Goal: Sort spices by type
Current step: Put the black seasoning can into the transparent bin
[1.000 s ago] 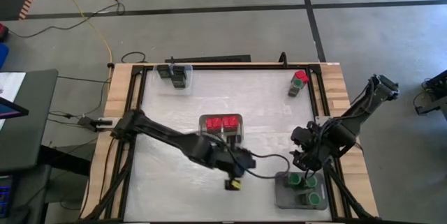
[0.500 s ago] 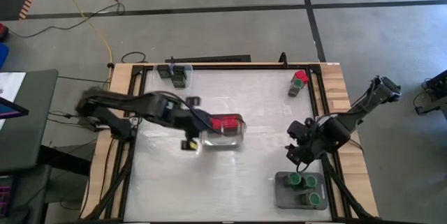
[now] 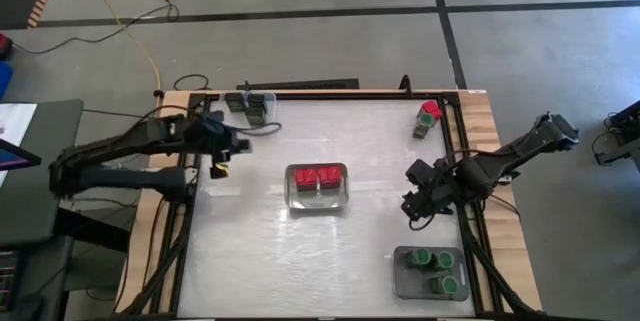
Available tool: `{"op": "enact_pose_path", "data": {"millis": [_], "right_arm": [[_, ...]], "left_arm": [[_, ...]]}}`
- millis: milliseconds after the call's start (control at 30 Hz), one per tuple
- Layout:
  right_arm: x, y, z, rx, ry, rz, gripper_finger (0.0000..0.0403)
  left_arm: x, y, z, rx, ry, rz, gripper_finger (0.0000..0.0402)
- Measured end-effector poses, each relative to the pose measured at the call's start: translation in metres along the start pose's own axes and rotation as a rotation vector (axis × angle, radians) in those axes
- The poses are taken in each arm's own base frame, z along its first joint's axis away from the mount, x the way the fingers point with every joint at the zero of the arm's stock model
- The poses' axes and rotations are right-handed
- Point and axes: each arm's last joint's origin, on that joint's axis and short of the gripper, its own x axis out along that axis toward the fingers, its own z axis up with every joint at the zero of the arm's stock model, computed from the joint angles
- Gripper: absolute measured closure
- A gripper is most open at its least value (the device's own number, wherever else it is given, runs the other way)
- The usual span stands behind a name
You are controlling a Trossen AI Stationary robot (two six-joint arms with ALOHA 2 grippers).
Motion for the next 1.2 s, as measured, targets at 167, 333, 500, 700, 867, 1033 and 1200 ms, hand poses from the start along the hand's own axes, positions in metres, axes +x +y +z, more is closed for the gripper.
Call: {"op": "enact_pose_path", "data": {"millis": [167, 333, 500, 700, 867, 1033, 1200], "right_arm": [[0.004, -0.003, 0.010, 0.062, -0.016, -0.005, 0.0113], [0.007, -0.006, 0.019, 0.113, -0.031, -0.007, 0.0113], [0.008, -0.008, 0.022, 0.129, -0.033, -0.017, 0.0113], [0.008, -0.008, 0.022, 0.057, -0.032, -0.019, 0.0113], [0.008, -0.008, 0.022, 0.055, -0.032, -0.019, 0.0113], [0.008, -0.008, 0.022, 0.055, -0.032, -0.019, 0.0113], [0.008, -0.008, 0.022, 0.055, -0.032, -0.019, 0.0113]], "left_arm": [[0.010, 0.018, -0.025, 0.005, 0.022, -0.007, 0.0279], [0.025, 0.039, -0.035, -0.047, 0.027, -0.007, 0.0279], [0.036, 0.055, -0.040, -0.038, 0.033, -0.036, 0.0279], [0.048, 0.068, -0.047, -0.019, 0.067, -0.043, 0.0279], [0.058, 0.082, -0.045, -0.052, 0.030, 0.009, 0.0279], [0.069, 0.087, -0.046, 0.041, 0.012, -0.022, 0.0279], [0.080, 0.095, -0.051, 0.031, 0.038, -0.033, 0.0279]]}}
